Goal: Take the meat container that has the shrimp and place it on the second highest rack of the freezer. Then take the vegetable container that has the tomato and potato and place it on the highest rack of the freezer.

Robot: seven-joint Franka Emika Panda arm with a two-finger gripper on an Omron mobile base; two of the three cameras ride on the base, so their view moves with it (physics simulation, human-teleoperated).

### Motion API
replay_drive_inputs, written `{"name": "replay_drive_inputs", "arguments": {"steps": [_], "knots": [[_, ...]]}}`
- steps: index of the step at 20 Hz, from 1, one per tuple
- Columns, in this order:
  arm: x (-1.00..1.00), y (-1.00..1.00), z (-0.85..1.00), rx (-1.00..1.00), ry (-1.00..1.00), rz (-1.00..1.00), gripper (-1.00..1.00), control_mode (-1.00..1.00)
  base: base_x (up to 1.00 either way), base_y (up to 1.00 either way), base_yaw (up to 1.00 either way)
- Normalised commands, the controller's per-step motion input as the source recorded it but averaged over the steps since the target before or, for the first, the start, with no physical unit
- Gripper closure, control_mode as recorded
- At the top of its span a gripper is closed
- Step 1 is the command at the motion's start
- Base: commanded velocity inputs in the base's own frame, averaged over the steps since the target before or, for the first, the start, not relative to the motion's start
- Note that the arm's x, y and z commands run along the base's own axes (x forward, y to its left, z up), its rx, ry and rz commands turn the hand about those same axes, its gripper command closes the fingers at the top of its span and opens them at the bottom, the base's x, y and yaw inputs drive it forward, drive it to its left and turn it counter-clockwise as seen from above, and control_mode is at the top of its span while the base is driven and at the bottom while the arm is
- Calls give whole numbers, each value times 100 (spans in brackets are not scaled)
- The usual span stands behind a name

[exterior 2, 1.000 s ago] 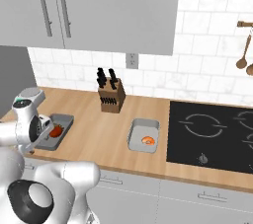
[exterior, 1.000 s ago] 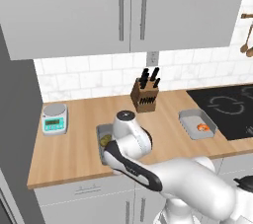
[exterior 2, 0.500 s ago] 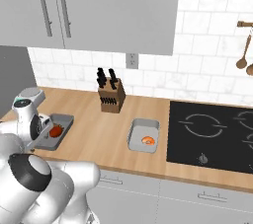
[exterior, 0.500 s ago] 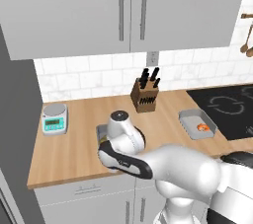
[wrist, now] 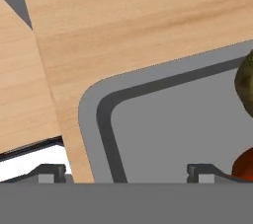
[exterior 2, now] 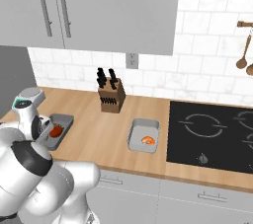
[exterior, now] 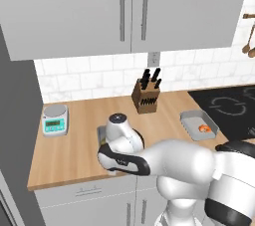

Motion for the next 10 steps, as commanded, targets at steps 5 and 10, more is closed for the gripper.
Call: {"name": "replay_drive_inputs", "arguments": {"steps": [5,10], "knots": [[0,0,-8,0,0,1,100,-100,0,0,0],[0,0,0,0,0,0,100,-100,0,0,0]]}}
